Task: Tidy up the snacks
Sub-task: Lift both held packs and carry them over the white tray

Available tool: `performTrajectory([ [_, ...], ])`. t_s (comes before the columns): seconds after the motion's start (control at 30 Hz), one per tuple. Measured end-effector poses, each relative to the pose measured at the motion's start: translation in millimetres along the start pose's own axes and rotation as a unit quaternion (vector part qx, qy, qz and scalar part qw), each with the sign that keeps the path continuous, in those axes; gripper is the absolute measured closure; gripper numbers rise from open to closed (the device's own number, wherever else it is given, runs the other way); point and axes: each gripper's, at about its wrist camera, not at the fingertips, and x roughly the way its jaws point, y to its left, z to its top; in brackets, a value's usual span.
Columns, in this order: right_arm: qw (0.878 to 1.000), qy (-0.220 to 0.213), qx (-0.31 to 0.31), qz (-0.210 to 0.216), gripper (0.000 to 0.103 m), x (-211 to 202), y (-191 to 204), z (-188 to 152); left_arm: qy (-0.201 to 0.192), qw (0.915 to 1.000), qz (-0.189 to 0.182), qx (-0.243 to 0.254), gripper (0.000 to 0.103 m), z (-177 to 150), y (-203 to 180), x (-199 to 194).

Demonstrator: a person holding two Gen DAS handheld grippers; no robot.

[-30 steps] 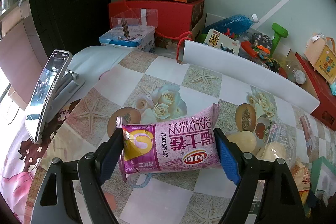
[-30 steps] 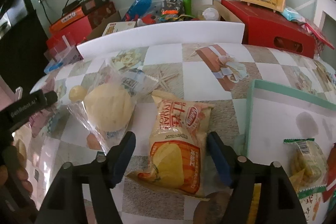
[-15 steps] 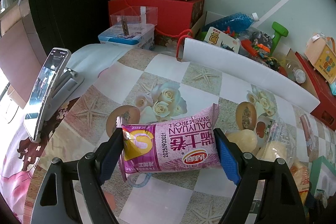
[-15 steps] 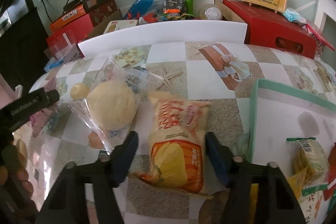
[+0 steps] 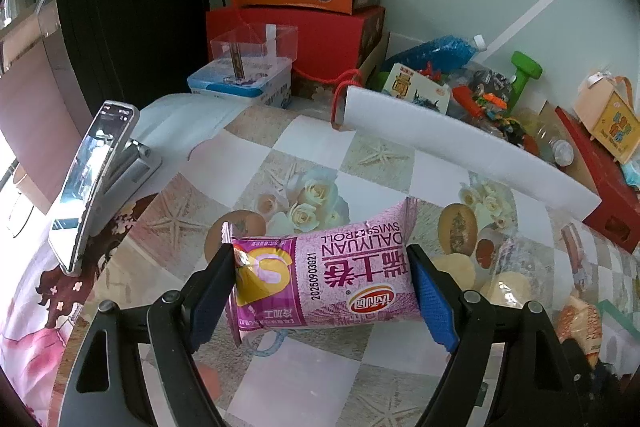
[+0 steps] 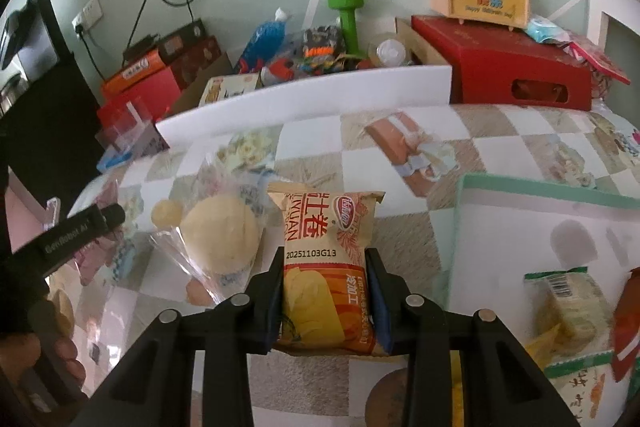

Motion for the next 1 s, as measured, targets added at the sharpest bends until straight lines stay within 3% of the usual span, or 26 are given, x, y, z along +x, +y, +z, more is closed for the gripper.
performTrajectory([
  [0.27, 0.997, -0.054, 0.053, -0.014, 0.064, -37, -23, 16, -0.034, 0.9991, -0.024, 0.004, 0.019, 5, -5, -28],
  [0.5, 0.987, -0.108, 0.108, -0.053, 0.064, -70, -56, 25, -0.06, 0.9935, -0.087, 0.043, 0.019, 3, -39, -53],
  [0.6, 0.982, -0.118, 0.122, -0.082, 0.064, -82, -70, 27, -0.066, 0.9881, -0.116, 0.076, 0.019, -3, -66, -63],
  [0.8, 0.968, -0.158, 0.167, -0.099, 0.064, -108, -100, 29, -0.06, 0.9724, -0.173, 0.145, 0.019, -20, -120, -77],
  [1.0, 0.939, -0.186, 0.237, -0.168, 0.064, -128, -141, 21, -0.044, 0.9556, -0.215, 0.196, 0.019, -39, -165, -87],
])
